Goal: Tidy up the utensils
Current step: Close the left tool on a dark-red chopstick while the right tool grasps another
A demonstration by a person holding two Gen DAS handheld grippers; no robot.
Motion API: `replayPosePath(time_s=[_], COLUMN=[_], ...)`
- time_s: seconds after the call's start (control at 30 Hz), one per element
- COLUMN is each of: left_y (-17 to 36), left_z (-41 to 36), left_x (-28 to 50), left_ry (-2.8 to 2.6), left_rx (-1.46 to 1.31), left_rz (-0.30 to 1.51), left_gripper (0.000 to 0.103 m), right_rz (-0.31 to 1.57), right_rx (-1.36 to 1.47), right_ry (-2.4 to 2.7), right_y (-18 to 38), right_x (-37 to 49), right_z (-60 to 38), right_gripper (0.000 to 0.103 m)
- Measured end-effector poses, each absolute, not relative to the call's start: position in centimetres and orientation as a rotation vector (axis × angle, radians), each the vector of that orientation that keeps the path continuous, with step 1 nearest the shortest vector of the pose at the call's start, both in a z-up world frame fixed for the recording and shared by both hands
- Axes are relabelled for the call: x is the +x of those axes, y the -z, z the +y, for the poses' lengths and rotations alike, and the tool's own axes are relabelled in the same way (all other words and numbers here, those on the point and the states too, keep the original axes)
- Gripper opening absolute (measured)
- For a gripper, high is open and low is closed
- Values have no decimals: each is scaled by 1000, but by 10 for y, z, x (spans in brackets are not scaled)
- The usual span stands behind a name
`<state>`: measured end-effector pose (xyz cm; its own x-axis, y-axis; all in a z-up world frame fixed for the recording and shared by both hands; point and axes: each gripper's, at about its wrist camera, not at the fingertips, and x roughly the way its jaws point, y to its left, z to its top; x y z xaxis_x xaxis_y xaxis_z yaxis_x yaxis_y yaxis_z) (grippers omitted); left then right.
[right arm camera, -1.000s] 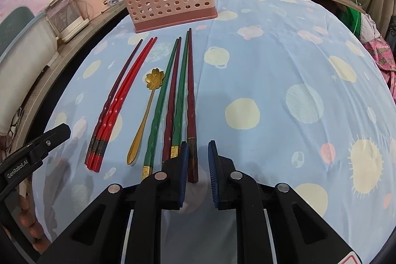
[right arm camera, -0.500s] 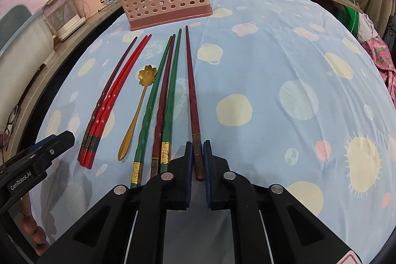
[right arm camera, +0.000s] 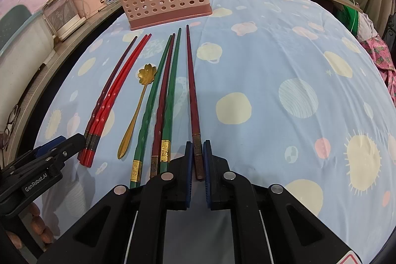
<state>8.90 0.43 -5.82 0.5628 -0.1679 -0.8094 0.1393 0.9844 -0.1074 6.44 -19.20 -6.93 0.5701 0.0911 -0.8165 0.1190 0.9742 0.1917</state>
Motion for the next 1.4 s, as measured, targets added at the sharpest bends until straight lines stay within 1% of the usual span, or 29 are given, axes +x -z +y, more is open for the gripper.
replayPosePath(time_s=[0.3,0.4,0.5,0.6,0.67,0.7,0.73,0.77,1.07,1.4], left_y=[59,60,60,59,58,58,58,58,50,18], left_z=[3,2,5,8,10,11,11,11,17,25], left_x=[92,91,91,90,89,89,89,88,83,71], left_ry=[162,155,151,151,172,184,198,205,234,250], left_rx=[-3,12,3,-3,-18,-27,-37,-42,-90,-127], left_rz=[950,944,942,939,943,947,952,955,955,886], left_gripper=[54,52,48,37,23,20,13,10,9,8], right_rz=[966,967,968,969,970,970,971,972,970,908], right_rx=[235,237,240,240,243,244,245,246,267,284], right_ry=[18,16,15,14,12,10,9,8,1,0], right_y=[69,69,69,69,69,69,69,68,62,33], right_x=[64,64,63,63,62,62,61,60,46,29], right_z=[-192,-192,-192,-193,-193,-193,-193,-193,-196,-203], right_gripper=[8,8,8,8,8,8,8,8,7,7])
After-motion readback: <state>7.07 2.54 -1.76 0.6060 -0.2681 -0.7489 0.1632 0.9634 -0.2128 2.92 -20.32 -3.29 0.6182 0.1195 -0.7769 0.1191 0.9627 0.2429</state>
